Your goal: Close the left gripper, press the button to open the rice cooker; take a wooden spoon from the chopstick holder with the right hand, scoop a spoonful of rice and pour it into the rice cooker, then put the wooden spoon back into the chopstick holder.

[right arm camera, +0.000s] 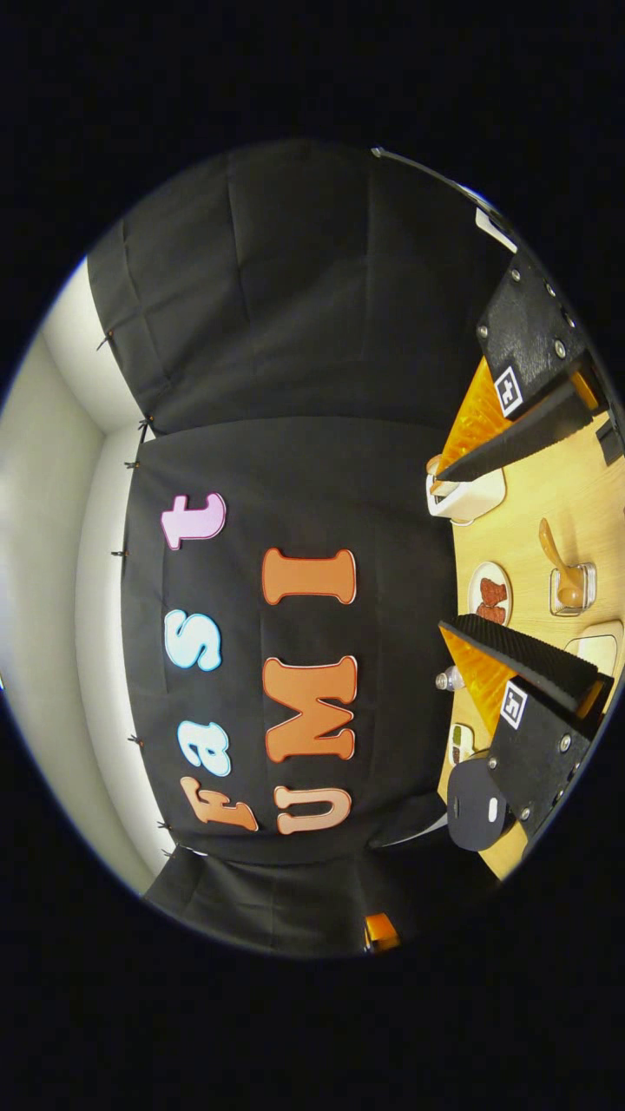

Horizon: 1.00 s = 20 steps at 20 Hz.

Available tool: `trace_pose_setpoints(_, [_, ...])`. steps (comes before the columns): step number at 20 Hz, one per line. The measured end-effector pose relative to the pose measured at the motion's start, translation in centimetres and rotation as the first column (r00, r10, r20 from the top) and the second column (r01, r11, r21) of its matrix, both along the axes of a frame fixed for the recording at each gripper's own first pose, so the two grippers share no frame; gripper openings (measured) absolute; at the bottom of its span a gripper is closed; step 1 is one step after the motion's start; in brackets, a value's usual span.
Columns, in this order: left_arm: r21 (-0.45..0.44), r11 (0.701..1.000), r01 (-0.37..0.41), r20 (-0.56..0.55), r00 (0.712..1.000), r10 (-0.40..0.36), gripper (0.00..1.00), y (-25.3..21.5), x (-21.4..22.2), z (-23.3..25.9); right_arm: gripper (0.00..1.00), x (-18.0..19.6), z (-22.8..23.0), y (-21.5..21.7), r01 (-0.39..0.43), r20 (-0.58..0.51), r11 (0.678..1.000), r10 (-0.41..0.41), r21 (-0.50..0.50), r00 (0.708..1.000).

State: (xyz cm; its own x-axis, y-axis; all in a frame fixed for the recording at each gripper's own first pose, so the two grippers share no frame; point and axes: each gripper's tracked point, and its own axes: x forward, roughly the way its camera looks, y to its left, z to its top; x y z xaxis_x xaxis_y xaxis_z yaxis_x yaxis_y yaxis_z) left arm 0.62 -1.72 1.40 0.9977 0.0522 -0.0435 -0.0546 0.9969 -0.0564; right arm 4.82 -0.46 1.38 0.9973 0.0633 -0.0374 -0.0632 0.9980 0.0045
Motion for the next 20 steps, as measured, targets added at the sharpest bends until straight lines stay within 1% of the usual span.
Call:
trace_pose_setpoints(1, [-0.004, 1.000, -0.014, -0.011, 1.000, 0.014, 0.21, 0.2, 0.2, -0.3, 0.95, 0.0, 0.0, 0.1, -0.002, -0.001, 1.000, 0.002, -0.011, 1.000])
trace_pose_setpoints(2, [-0.009, 1.000, -0.025, 0.002, 1.000, 0.025, 0.20, 0.1, 0.5, -0.3, 0.95, 0.1, -0.1, 0.0, -0.003, -0.001, 1.000, 0.003, -0.017, 1.000])
trace_pose_setpoints(3, [-0.011, 1.000, -0.020, 0.007, 1.000, 0.020, 0.11, 0.1, 0.8, -0.2, 0.95, 0.1, -0.2, -0.1, -0.002, -0.004, 1.000, 0.002, -0.018, 1.000])
trace_pose_setpoints(4, [-0.014, 1.000, -0.004, -0.006, 1.000, 0.004, 0.06, -0.3, 1.0, -0.3, 0.95, 0.2, -0.4, -0.2, -0.001, -0.008, 1.000, 0.001, -0.015, 1.000])
trace_pose_setpoints(5, [-0.019, 1.000, 0.019, -0.023, 1.000, -0.020, 0.07, -1.2, 1.2, -1.5, 0.95, 0.2, -0.5, -0.3, 0.000, -0.013, 1.000, 0.000, -0.010, 1.000])
trace_pose_setpoints(6, [-0.024, 0.999, 0.037, -0.040, 0.998, -0.038, 0.05, -1.8, 1.6, -2.2, 0.95, 0.4, -0.7, -0.5, 0.003, -0.017, 1.000, -0.003, -0.006, 1.000])
trace_pose_setpoints(8, [-0.048, 0.996, 0.069, -0.050, 0.996, -0.072, 0.05, -2.9, 2.6, -3.0, 0.95, 0.4, -1.0, -0.6, 0.006, -0.024, 1.000, -0.006, 0.001, 1.000])
trace_pose_setpoints(10, [-0.044, 0.994, 0.099, -0.086, 0.991, -0.102, 0.05, -4.0, 3.8, -5.2, 0.95, 0.6, -1.4, -1.0, 0.013, -0.036, 1.000, -0.013, -0.001, 0.999])
trace_pose_setpoints(11, [-0.041, 0.993, 0.115, -0.108, 0.987, -0.119, 0.07, -4.7, 4.5, -6.3, 0.95, 0.6, -1.7, -1.1, 0.018, -0.043, 1.000, -0.018, -0.003, 0.999])
trace_pose_setpoints(12, [-0.047, 0.990, 0.131, -0.130, 0.982, -0.137, 0.05, -5.4, 5.2, -7.4, 0.95, 0.5, -1.9, -1.3, 0.020, -0.049, 1.000, -0.020, -0.005, 0.999])
trace_pose_setpoints(14, [-0.077, 0.985, 0.154, -0.191, 0.967, -0.166, 0.05, -6.6, 6.3, -10.4, 0.95, 0.6, -2.4, -1.6, 0.028, -0.063, 1.000, -0.028, -0.009, 0.998])
trace_pose_setpoints(15, [-0.079, 0.984, 0.159, -0.223, 0.959, -0.173, 0.05, -6.9, 6.8, -11.6, 0.95, 0.6, -2.6, -1.8, 0.032, -0.069, 0.999, -0.033, -0.011, 0.997])
trace_pose_setpoints(18, [-0.040, 0.987, 0.158, -0.283, 0.945, -0.163, 0.03, -6.4, 8.3, -14.9, 0.95, 0.6, -3.3, -2.7, 0.052, -0.085, 0.999, -0.053, -0.015, 0.995])
trace_pose_setpoints(19, [-0.042, 0.987, 0.158, -0.308, 0.937, -0.163, 0.05, -6.4, 8.6, -16.0, 0.95, 0.6, -3.5, -3.0, 0.058, -0.091, 0.998, -0.059, -0.015, 0.994])
trace_pose_setpoints(20, [-0.045, 0.987, 0.154, -0.328, 0.931, -0.160, 0.05, -6.3, 8.9, -16.9, 0.95, 0.6, -3.7, -3.2, 0.064, -0.097, 0.998, -0.065, -0.015, 0.993])
